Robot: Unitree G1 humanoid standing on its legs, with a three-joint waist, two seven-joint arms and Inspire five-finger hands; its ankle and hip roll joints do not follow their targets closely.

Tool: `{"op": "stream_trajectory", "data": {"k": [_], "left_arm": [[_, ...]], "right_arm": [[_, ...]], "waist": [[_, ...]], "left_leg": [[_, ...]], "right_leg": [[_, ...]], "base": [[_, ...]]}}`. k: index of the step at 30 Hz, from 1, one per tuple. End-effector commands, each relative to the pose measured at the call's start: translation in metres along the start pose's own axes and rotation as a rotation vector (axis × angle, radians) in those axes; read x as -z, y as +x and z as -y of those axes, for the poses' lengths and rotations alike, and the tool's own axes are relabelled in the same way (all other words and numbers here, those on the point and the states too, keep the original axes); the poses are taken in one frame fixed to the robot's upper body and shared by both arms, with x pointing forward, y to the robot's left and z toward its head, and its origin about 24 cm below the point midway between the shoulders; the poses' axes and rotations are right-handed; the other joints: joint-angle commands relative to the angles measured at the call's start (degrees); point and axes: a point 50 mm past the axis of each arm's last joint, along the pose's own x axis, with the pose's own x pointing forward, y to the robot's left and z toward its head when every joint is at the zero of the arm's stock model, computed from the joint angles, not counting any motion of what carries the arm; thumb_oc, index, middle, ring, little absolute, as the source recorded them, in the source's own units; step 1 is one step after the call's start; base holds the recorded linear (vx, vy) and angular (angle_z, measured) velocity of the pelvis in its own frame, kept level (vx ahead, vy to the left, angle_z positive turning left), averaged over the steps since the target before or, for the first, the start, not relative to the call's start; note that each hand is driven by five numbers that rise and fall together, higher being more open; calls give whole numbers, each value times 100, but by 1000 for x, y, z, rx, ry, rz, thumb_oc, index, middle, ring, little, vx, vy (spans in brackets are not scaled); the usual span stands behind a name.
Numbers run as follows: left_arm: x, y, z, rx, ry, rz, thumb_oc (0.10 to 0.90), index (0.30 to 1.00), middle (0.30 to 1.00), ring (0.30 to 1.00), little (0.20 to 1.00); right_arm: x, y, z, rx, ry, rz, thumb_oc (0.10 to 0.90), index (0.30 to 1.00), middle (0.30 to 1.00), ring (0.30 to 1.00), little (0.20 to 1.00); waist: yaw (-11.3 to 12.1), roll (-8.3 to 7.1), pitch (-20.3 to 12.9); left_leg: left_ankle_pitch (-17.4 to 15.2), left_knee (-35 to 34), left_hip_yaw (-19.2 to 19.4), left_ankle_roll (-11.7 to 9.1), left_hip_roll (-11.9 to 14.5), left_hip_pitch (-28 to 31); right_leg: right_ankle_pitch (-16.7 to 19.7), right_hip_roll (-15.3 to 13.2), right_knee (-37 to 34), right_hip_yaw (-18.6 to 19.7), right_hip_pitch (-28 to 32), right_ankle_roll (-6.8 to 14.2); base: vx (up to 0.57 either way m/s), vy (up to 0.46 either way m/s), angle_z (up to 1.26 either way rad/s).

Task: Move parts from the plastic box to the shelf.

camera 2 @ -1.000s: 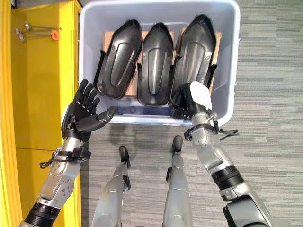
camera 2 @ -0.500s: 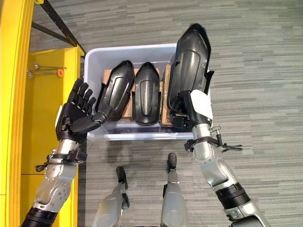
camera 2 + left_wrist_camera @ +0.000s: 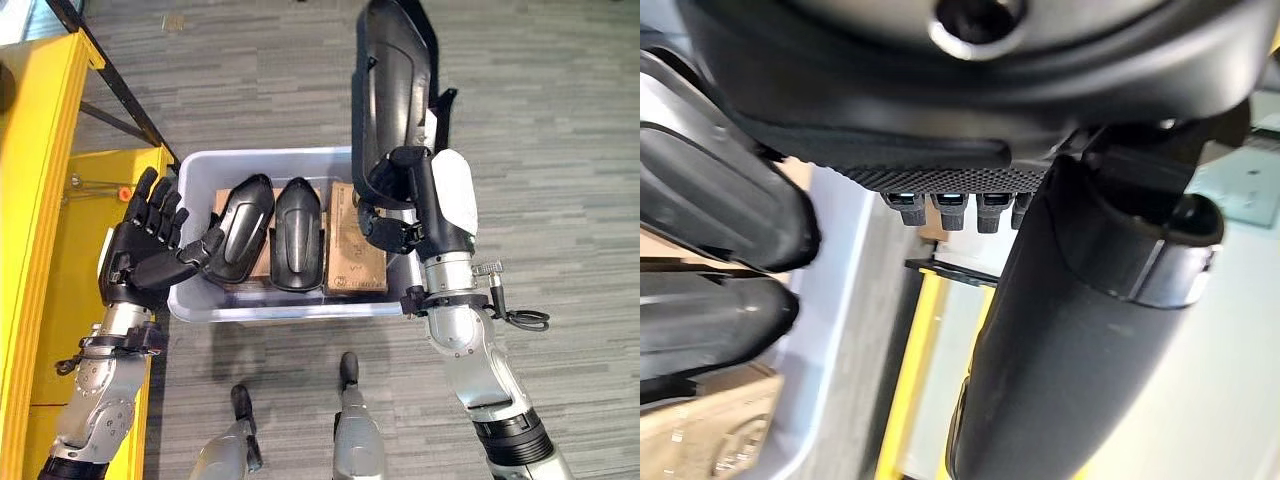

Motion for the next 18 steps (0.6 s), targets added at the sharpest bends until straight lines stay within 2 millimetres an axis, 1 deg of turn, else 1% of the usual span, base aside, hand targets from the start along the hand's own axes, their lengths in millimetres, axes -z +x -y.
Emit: {"op": "stream_trajectory", "data": {"k": [1, 4, 8, 9, 14, 18], "left_arm": [[-13, 0, 12, 70, -27, 92, 900, 1000, 1000, 1000, 1000], [-8, 1, 13, 62, -27, 67, 900, 1000, 1000, 1000, 1000], [-4, -3, 11, 64, -22, 47, 900, 1000, 1000, 1000, 1000], [-2, -6, 10, 81, -21, 27, 900, 1000, 1000, 1000, 1000], [2, -8, 14, 156, -15, -5, 900, 1000, 1000, 1000, 1000], [2, -9, 18, 226, -16, -12, 900, 1000, 1000, 1000, 1000]], "right_arm": [[-38, 4, 5, 20, 107, 230, 400, 300, 300, 300, 300], [-41, 3, -5, -22, 166, 234, 400, 300, 300, 300, 300], [-41, -4, -10, -36, 195, 222, 400, 300, 300, 300, 300], [-40, -8, -13, -49, 200, 219, 400, 300, 300, 300, 300], [-39, -12, -16, -38, 229, 197, 400, 300, 300, 300, 300], [-38, -15, -17, -26, 264, 171, 400, 300, 300, 300, 300]], "waist": [[125, -18, -1302], [201, -56, -1412], [267, -81, -1501], [305, -84, -1535], [351, -87, -1547], [380, -92, -1574]], "left_leg": [[-236, -44, -227, 164, -118, 75], [-280, -44, -344, 173, -149, 180], [-346, -44, -493, 207, -233, 239], [-378, -44, -580, 237, -286, 269], [-448, -44, -796, 318, -408, 288], [-432, -44, -989, 359, -484, 216]], "right_leg": [[-766, -27, 83, 17, 546, 10], [-795, -47, 41, -44, 739, 12], [-806, -82, 33, -38, 858, 57], [-803, -96, 28, 11, 915, 77], [-801, -118, 29, 145, 1006, 103], [-758, -119, 28, 261, 1005, 132]], "base": [[80, 40, 2], [98, 46, 14], [76, 48, 19], [100, 80, 29], [57, 59, 30], [25, 46, 45]]}}
